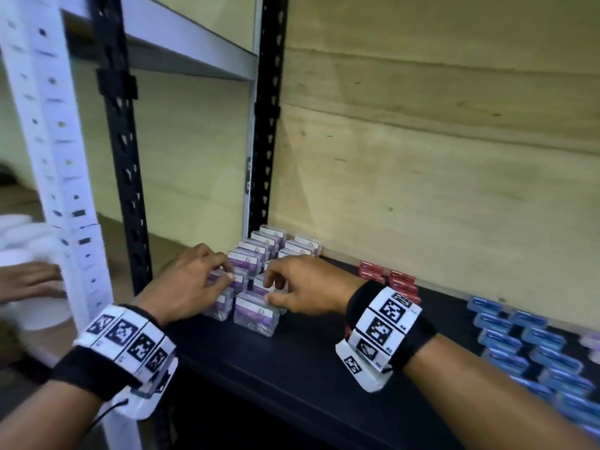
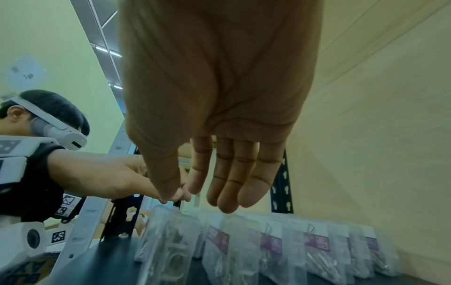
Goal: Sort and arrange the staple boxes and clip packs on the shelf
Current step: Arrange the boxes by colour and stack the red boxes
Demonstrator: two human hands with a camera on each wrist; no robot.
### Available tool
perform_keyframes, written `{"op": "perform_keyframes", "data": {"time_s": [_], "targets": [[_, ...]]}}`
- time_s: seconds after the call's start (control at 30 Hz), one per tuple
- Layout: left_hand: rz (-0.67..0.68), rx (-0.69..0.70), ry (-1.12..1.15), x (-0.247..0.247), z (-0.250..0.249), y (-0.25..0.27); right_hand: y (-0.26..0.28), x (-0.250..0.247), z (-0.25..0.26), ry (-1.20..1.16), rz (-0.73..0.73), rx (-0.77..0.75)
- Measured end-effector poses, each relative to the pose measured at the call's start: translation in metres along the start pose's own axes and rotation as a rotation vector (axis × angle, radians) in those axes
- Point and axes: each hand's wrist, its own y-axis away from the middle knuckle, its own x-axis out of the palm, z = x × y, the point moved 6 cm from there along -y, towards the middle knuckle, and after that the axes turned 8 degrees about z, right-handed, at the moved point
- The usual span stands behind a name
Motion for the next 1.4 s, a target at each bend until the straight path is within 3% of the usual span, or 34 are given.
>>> {"op": "perform_keyframes", "data": {"time_s": [0.27,0.57,1.03,1.4], "targets": [[-0.028,-0.037,0.069,0.017,0.007,0.006,-0.012,0.014,0.012,-0.019,0.044,-0.017],[0.118,0.07,0.109,0.049,-0.008,0.008,0.007,0.014,0.008,-0.1,0.088,0.028],[0.214,0.075,0.106,0.069,-0.06,0.025,0.066,0.015,0.002,-0.193,0.119,0.069],[0.259,0.025,0.137,0.066,-0.064,0.028,0.065,0.018,0.006,-0.144,0.116,0.073]]}}
